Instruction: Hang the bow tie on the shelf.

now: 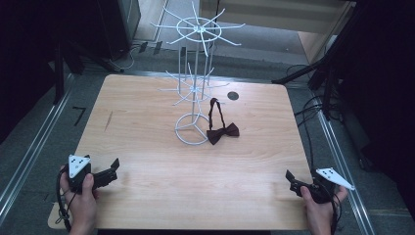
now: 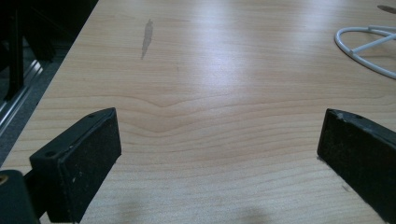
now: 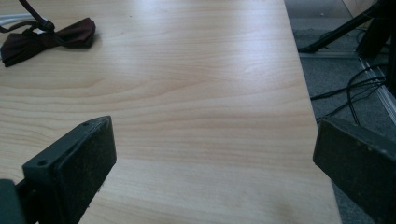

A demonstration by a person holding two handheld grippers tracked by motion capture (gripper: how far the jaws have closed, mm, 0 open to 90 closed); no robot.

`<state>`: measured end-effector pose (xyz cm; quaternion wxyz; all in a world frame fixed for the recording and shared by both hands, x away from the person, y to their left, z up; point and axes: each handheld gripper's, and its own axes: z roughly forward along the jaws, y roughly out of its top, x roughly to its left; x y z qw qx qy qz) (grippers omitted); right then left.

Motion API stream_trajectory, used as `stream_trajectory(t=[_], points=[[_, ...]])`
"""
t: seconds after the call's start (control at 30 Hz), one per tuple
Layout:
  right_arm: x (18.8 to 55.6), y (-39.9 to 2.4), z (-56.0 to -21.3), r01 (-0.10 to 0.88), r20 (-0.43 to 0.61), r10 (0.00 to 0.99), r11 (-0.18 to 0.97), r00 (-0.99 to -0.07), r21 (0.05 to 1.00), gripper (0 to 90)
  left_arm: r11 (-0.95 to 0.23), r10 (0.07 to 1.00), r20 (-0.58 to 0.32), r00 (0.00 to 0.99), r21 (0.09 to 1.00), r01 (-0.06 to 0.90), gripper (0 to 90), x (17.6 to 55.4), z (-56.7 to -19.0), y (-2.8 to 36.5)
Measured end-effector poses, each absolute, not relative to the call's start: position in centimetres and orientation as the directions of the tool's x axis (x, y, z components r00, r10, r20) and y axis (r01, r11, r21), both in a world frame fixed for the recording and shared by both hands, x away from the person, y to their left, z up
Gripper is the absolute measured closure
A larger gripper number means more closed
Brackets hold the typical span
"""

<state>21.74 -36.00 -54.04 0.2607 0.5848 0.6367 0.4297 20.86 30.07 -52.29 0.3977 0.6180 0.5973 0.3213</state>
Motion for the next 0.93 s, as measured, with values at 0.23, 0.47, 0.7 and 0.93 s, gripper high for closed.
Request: stream_trajectory(t=[0.23,0.47,0.7,0.93], points=[[20.7,-36.4,-54.2,0.513,0.154,0.971,-0.041,-0.18,0.858,0.0,0.032,0.994,-0.079,0.074,0.871,0.489,0.2,20.8,-52.3,30.1],[19.8,-36.9,-54.4,0.515,0.164,0.972,-0.057,-0.165,0.855,0.0,-0.001,0.996,-0.042,0.076,0.867,0.497,0.1,20.4,-51.9,30.5],[18.5,-37.6,-54.5,0.521,0.177,0.973,-0.076,-0.147,0.85,0.0,-0.04,0.988,-0.048,0.148,0.84,0.541,0.1,19.5,-51.9,31.6],[18.3,-37.8,-54.4,0.513,0.188,0.972,-0.091,-0.139,0.853,0.0,-0.033,0.989,-0.049,0.137,0.844,0.536,0.1,19.4,-52.0,32.3]])
